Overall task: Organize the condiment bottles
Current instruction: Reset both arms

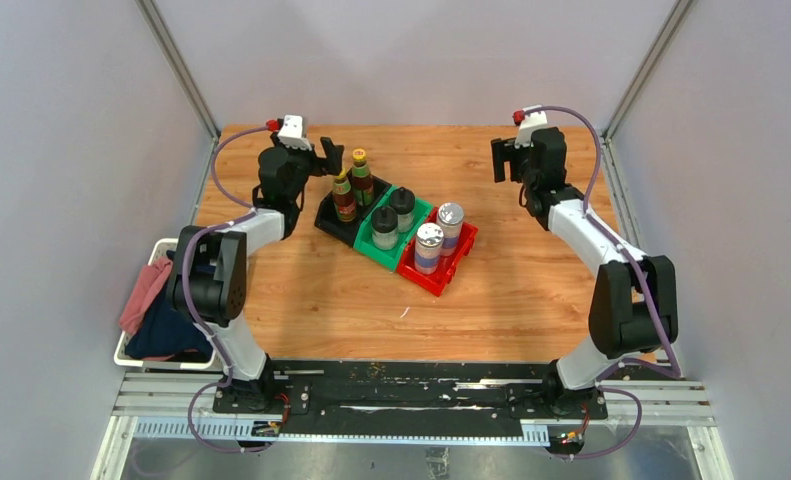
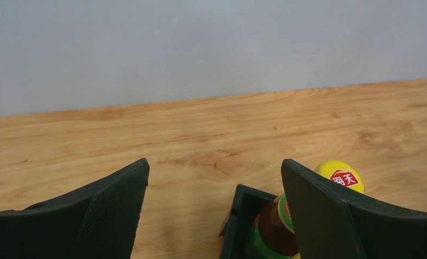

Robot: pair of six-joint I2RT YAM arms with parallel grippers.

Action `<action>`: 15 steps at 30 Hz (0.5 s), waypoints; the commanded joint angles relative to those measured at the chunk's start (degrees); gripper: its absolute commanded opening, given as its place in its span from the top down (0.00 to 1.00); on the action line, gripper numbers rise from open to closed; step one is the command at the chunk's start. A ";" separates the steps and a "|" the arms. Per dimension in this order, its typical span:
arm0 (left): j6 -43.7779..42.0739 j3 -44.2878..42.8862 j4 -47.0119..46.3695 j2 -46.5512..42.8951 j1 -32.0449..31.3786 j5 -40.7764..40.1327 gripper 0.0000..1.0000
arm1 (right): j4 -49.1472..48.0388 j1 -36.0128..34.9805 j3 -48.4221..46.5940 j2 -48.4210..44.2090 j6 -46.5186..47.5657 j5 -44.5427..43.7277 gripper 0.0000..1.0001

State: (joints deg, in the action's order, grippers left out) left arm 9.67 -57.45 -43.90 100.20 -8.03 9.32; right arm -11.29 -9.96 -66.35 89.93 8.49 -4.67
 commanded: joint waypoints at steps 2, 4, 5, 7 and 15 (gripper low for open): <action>-3.90 0.93 -6.81 1.56 0.12 0.18 0.04 | -6.13 0.38 2.56 1.84 -0.85 -3.10 0.06; -4.82 0.64 -6.92 2.02 0.12 0.13 0.04 | -6.01 0.38 2.29 2.43 -0.78 -3.00 0.06; -4.98 0.59 -7.21 2.21 0.17 -0.02 0.04 | -6.02 0.38 2.20 2.70 -0.76 -2.94 0.06; -4.89 0.36 -7.63 2.46 0.36 -0.14 0.04 | -6.08 0.38 2.04 3.07 -0.67 -2.50 0.06; -1.95 0.07 -7.97 0.03 2.17 1.67 0.04 | -5.55 0.38 0.96 4.54 -0.63 -2.18 0.06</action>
State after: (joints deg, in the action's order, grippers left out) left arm 6.83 -56.93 -49.87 101.75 -6.96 9.93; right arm -15.73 -9.96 -64.64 93.69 8.40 -6.20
